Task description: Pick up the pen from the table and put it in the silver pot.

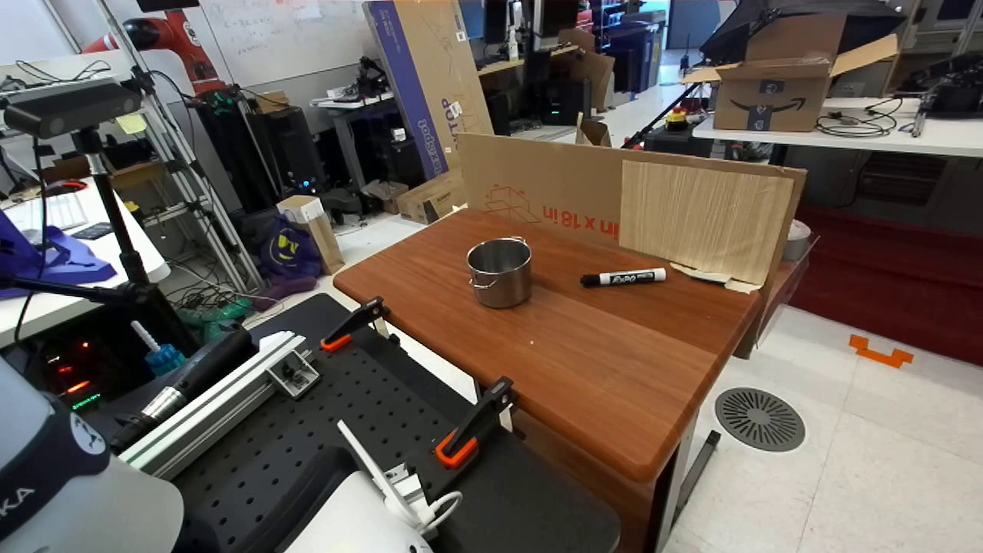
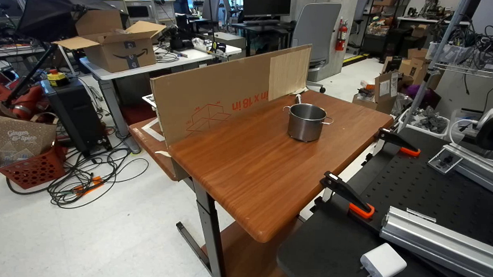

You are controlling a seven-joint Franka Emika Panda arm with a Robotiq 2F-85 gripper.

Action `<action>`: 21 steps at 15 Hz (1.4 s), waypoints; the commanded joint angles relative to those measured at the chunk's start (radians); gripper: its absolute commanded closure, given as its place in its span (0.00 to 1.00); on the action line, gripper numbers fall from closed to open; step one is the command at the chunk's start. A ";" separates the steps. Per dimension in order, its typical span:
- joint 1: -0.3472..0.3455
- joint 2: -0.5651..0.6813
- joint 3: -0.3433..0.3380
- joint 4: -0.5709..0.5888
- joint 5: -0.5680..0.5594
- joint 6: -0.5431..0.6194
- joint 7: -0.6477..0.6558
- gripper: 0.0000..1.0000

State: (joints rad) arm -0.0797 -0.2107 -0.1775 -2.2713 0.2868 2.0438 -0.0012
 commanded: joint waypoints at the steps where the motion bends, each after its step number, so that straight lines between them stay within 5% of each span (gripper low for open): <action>1: -0.015 0.097 0.017 0.063 0.034 0.057 0.089 0.00; 21: 0.028 0.625 0.007 0.327 -0.138 0.329 0.557 0.00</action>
State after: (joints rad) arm -0.0772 0.3553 -0.1507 -1.9902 0.1964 2.3536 0.4888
